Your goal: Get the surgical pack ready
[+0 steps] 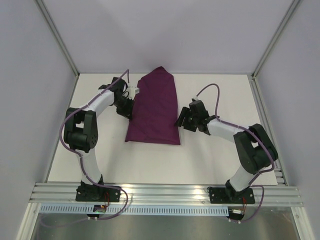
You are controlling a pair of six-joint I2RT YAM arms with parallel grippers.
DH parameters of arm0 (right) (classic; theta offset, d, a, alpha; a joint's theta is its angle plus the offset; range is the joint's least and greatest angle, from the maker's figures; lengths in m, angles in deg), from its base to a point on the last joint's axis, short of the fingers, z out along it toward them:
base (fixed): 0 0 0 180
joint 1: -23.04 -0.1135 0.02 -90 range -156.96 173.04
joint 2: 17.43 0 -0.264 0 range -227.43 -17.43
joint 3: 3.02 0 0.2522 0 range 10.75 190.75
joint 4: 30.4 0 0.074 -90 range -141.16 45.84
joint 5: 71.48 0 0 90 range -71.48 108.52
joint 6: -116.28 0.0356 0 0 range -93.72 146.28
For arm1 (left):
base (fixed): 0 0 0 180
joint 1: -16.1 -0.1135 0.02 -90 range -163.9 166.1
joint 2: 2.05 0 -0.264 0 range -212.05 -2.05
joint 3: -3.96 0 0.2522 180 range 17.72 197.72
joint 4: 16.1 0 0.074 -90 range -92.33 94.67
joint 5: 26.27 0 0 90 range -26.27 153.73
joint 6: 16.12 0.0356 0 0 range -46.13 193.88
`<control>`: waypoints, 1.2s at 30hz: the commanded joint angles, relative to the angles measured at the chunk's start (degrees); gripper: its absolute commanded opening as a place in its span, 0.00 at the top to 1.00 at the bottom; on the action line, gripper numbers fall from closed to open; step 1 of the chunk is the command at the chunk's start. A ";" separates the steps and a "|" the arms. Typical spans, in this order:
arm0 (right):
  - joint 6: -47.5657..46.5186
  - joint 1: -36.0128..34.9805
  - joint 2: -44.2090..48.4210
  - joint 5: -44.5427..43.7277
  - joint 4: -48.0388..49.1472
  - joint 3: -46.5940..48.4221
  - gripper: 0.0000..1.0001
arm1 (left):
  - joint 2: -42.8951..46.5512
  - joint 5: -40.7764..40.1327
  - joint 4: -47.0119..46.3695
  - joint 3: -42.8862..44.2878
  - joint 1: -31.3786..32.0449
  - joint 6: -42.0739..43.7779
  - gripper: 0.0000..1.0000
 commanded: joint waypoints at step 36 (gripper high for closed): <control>-13.43 3.51 10.37 16.10 -10.58 5.70 0.38 | 19.68 0.05 3.22 -10.21 -0.01 7.26 0.55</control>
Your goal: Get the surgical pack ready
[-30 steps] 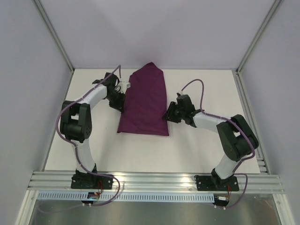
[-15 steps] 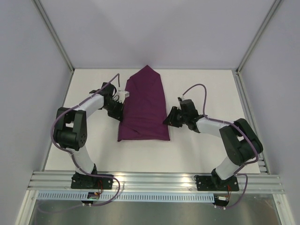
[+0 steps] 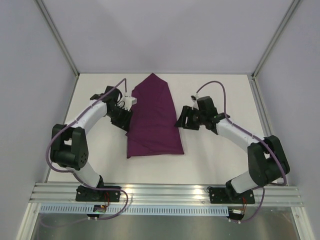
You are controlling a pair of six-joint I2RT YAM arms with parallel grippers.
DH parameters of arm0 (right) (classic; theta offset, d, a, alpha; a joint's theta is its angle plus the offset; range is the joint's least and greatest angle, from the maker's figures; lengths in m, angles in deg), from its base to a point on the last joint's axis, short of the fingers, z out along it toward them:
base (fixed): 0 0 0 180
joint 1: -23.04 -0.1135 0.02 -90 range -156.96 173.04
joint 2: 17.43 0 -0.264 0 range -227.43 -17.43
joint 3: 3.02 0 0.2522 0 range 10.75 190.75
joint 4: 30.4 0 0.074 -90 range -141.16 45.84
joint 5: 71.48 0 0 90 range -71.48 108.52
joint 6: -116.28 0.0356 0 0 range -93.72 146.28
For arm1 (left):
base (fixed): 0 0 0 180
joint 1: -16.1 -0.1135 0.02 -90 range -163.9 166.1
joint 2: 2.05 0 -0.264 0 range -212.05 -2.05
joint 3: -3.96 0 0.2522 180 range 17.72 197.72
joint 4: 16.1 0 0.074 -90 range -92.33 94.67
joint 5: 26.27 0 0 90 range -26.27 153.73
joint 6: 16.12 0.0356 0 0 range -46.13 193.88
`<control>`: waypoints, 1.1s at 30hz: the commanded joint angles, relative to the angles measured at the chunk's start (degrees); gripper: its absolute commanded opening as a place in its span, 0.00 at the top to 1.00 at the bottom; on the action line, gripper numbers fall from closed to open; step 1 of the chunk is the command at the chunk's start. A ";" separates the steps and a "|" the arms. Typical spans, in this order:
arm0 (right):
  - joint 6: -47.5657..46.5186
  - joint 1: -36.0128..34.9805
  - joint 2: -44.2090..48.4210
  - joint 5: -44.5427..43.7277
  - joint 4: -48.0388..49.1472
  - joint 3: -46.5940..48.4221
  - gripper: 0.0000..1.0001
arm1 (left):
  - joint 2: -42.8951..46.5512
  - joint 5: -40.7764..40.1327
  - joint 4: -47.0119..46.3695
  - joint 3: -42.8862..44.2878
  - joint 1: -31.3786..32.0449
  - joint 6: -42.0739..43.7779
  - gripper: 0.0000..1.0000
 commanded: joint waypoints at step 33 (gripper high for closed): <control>7.64 6.49 -39.36 12.58 5.02 42.01 0.99 | -30.64 0.85 6.65 40.46 -2.43 -3.42 0.75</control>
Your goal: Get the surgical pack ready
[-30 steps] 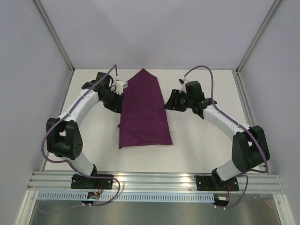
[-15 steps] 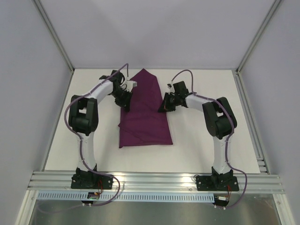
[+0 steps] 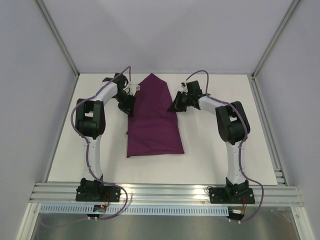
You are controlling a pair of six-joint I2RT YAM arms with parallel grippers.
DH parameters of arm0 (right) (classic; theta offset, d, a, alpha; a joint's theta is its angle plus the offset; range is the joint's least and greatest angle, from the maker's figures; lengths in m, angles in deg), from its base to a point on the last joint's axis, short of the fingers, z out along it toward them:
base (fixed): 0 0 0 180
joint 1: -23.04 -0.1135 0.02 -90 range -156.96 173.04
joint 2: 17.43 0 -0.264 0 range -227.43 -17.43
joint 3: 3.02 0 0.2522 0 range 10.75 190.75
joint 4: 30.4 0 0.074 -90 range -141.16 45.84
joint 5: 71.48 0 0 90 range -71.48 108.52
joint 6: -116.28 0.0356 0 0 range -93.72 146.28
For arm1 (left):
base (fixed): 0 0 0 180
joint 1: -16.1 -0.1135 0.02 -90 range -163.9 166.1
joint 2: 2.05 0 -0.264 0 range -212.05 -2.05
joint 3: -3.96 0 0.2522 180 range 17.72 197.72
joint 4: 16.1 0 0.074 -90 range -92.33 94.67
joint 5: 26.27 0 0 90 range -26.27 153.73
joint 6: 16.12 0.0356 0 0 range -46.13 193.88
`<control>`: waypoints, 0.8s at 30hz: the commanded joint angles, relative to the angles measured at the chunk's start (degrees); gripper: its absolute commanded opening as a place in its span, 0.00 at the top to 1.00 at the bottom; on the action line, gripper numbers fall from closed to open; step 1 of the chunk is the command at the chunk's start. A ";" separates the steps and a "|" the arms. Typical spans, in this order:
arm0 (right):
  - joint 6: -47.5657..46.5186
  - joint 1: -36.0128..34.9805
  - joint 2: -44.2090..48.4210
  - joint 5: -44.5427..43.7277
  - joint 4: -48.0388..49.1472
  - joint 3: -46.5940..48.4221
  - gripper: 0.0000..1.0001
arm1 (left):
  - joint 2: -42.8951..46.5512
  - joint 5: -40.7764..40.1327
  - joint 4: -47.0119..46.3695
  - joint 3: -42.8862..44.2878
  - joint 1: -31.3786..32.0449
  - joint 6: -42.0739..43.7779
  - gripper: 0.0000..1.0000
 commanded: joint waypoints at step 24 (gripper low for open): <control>18.94 2.41 -17.06 -8.05 -0.56 35.29 0.85 | -12.06 -6.60 -0.36 26.43 -3.28 -14.67 0.59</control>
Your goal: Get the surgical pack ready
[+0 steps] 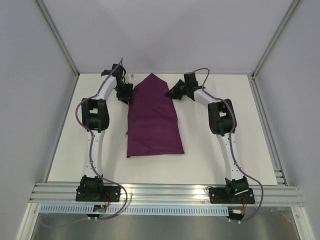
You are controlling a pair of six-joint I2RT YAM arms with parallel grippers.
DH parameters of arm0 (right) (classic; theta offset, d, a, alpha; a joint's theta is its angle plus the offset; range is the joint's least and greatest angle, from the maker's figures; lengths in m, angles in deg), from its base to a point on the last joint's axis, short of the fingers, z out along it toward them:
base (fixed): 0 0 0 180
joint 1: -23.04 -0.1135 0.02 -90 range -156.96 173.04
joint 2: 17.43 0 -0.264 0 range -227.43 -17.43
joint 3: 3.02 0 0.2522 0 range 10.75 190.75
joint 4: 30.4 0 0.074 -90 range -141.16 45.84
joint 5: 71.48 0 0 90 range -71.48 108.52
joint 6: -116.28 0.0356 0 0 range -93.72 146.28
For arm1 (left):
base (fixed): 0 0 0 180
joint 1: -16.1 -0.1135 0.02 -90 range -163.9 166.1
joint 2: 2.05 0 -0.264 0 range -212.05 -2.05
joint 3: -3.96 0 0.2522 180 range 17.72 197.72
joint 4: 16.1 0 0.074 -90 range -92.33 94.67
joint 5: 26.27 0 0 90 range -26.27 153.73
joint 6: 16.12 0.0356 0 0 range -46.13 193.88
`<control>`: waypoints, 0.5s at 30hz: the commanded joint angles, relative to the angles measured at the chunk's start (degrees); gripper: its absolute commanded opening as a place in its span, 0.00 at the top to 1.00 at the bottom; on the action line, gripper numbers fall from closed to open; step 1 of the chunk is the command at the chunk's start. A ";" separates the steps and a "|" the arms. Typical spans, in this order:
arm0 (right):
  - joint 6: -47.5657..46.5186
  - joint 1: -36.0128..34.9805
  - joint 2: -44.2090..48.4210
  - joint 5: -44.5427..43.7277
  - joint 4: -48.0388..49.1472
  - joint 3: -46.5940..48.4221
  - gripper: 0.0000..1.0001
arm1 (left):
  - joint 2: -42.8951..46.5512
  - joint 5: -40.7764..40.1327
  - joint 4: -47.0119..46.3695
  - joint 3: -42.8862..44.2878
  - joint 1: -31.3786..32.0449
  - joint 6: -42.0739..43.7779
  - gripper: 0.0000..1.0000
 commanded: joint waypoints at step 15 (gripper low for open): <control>-16.88 0.62 -4.04 -9.14 -21.92 16.72 0.43 | -0.93 5.56 -3.84 1.81 -0.50 -5.16 0.35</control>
